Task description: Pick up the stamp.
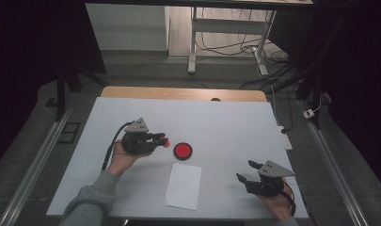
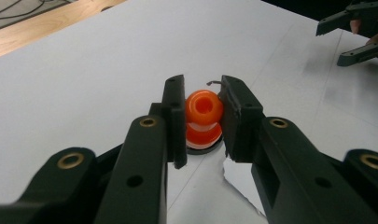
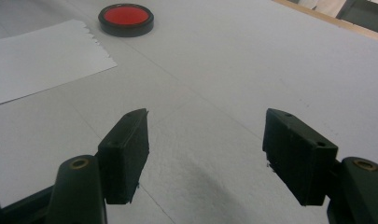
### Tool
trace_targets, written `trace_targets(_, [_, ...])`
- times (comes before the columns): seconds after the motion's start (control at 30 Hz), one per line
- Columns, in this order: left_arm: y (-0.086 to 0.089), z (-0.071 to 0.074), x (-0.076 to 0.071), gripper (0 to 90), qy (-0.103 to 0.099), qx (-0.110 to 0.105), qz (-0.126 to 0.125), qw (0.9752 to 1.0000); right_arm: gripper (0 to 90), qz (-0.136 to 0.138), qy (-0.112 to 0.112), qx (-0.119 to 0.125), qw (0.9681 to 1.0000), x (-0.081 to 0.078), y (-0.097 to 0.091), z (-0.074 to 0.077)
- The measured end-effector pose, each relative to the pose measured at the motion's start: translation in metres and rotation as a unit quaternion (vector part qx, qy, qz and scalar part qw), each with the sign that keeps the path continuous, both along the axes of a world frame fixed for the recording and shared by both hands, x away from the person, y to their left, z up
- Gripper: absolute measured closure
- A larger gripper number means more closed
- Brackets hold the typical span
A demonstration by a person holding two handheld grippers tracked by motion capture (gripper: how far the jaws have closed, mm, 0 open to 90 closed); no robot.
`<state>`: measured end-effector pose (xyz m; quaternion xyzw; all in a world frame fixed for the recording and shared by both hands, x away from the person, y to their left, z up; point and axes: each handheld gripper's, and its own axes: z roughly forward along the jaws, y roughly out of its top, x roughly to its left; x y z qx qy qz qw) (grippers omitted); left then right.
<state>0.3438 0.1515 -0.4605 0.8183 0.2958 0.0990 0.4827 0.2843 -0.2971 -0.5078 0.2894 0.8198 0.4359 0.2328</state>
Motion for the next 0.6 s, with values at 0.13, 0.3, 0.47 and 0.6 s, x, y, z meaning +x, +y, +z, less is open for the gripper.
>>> trace_targets(0.13, [-0.0017,0.0003,-0.0010,72.3,0.001,-0.002,-0.004,1.0000,30.6,0.000,0.000,-0.001,1.0000,0.0000,0.0000,-0.0002])
trace_targets(0.3, [-0.0034,0.0011,-0.0023,72.3,0.003,-0.005,-0.008,0.9999,30.6,0.000,0.000,0.000,1.0000,0.0001,0.0003,-0.0004])
trace_targets(0.47, [-0.0068,0.0027,-0.0047,72.3,0.002,-0.008,-0.015,0.9999,30.7,0.000,0.000,-0.001,1.0000,0.0002,0.0008,-0.0009])
trace_targets(0.6, [-0.0102,0.0033,-0.0061,72.3,0.003,-0.008,-0.022,0.9997,30.7,-0.001,-0.001,-0.001,1.0000,0.0001,0.0007,-0.0007])
